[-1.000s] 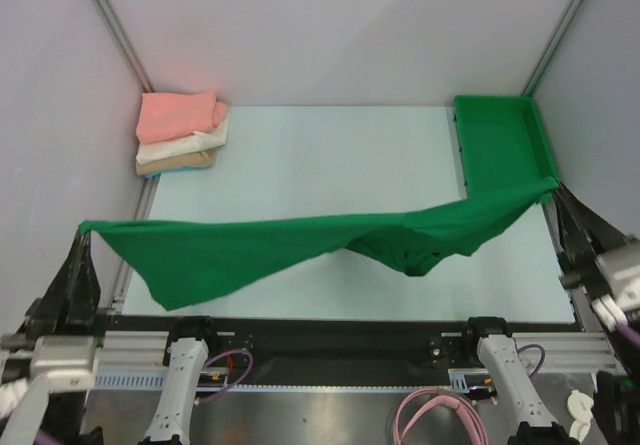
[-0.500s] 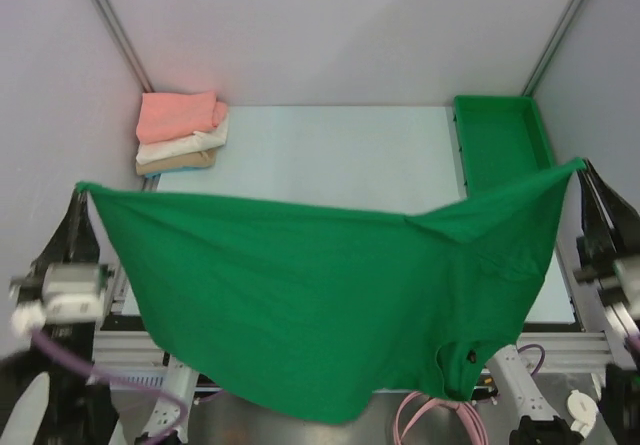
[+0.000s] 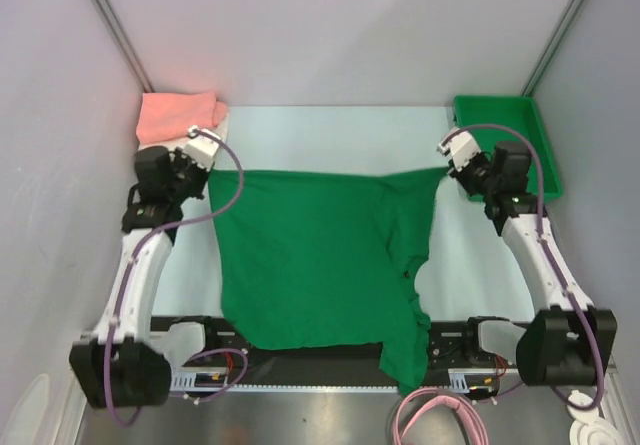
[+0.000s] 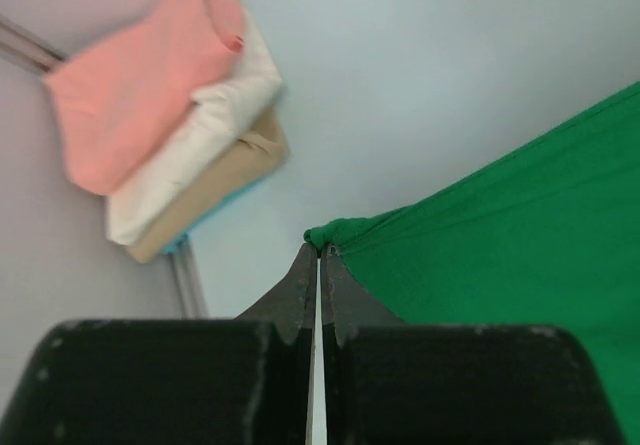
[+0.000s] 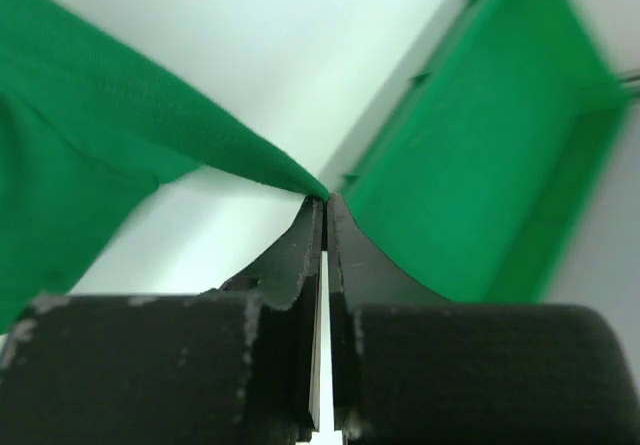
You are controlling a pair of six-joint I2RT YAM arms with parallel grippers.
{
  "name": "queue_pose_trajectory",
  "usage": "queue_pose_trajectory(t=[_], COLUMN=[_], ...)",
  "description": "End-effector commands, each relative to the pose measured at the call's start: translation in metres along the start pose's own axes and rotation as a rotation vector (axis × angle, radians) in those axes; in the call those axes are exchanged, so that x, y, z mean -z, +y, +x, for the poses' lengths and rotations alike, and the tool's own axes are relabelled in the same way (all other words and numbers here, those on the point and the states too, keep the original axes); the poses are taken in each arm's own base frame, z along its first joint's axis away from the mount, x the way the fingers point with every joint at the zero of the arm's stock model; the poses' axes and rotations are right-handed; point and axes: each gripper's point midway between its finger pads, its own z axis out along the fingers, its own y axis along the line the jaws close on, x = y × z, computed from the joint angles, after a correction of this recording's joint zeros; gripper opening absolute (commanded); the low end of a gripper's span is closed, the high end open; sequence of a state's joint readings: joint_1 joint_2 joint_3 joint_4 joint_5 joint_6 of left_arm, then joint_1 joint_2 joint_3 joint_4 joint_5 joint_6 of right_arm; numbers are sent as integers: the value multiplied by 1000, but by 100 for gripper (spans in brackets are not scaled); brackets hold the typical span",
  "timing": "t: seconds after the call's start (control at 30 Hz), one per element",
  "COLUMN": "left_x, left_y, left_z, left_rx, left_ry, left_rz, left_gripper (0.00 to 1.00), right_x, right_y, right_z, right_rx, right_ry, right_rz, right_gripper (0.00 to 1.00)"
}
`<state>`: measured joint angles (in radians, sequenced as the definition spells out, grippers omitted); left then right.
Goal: Fold and stack the t-shirts
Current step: Flatten the tshirt out
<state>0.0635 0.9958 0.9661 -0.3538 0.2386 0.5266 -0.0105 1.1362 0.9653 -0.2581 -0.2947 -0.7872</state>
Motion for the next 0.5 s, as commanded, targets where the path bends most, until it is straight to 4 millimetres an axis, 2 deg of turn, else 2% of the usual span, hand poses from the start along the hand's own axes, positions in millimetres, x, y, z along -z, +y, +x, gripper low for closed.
queue_pose_trajectory(t=[0.0, 0.03, 0.07, 0.13, 0.17, 0.23, 0.27, 0.3, 0.33, 0.37, 0.4, 0.43, 0.47], left_x=[-49, -64, -86, -107, -122, -136, -142, -153, -159, -166, -178, -183, -188], left_y=[11, 16, 14, 16, 16, 18, 22, 20, 21, 26, 24, 25, 35], left_z=[9, 15, 29, 39, 47, 46, 43, 51, 54, 47, 60, 61, 56], left_rx=[-75, -72, -55, -45, -34, -33, -31, -28, -28, -31, -24, -17, -16], left_ry=[-3, 14, 63, 92, 117, 113, 107, 127, 137, 131, 162, 169, 169], left_rz=[-30, -43, -21, -10, 1, 2, -7, 3, 4, -8, 2, -2, -34], left_gripper=[1, 0, 0, 0, 0, 0, 0, 0, 1, 0, 0, 0, 0], right_x=[-19, -44, -54, -73, -91, -104, -119, -124, -130, -143, -152, -162, -168], right_y=[-39, -30, -30, -37, -33, -47, -43, -46, -60, -57, -61, -56, -70], right_z=[-23, -7, 0, 4, 21, 17, 29, 31, 21, 29, 29, 21, 6], right_rx=[55, 26, 15, 1, -15, -23, -33, -34, -28, -41, -48, -50, -63], right_ry=[-117, -80, -57, -48, -5, -7, 23, 27, 8, 24, 25, 15, -13], right_rz=[159, 116, 114, 125, 106, 137, 121, 130, 160, 146, 147, 139, 165], right_gripper=[0, 0, 0, 0, 0, 0, 0, 0, 0, 0, 0, 0, 0])
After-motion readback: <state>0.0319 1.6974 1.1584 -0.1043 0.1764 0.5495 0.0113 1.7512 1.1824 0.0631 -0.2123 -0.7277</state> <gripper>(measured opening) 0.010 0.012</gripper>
